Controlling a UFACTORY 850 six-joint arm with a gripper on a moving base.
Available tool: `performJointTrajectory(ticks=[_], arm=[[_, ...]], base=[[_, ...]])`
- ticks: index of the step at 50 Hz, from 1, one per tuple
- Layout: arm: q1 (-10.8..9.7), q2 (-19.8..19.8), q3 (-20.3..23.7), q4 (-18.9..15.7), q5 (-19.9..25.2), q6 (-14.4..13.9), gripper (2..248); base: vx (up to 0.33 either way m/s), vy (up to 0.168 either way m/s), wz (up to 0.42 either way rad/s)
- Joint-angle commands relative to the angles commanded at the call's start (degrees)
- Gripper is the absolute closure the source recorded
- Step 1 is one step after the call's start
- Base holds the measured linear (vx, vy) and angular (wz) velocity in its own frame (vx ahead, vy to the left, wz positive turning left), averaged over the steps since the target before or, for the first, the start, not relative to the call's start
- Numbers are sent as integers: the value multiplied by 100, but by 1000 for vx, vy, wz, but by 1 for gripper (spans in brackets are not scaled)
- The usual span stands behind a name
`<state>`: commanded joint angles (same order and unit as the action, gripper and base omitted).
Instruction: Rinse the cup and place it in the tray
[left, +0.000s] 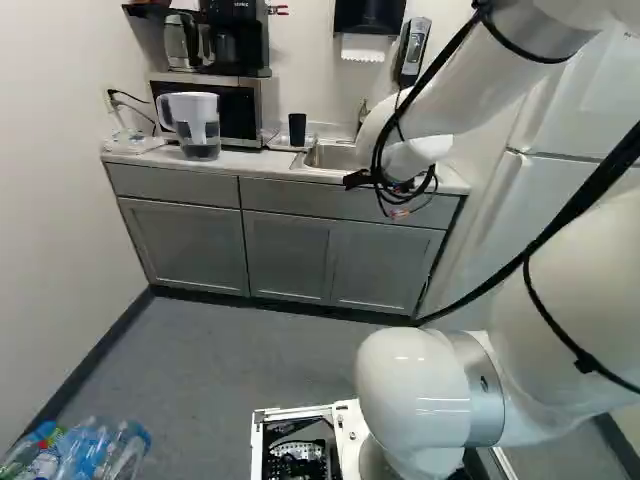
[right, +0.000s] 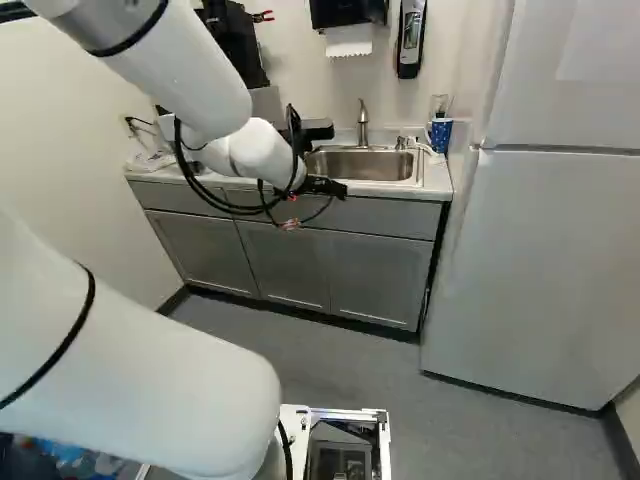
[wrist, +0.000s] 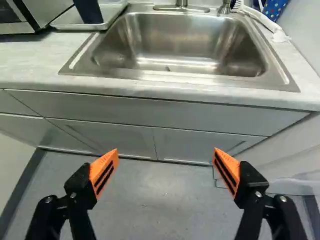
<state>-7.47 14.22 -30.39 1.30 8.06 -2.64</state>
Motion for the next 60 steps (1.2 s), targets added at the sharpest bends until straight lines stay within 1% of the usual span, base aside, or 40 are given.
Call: performJointTrajectory(ticks=[13,34,48,60], arm=[[161,38,546,-28,901,57,3],[380,91,1292,-66,2134,135,3],[496,118,1684,-86,2782,175,3],[578,138,1965,-101,3247,205,3]], base=[[0,0,0],[0,0,0],[0,0,0],[0,0,0]])
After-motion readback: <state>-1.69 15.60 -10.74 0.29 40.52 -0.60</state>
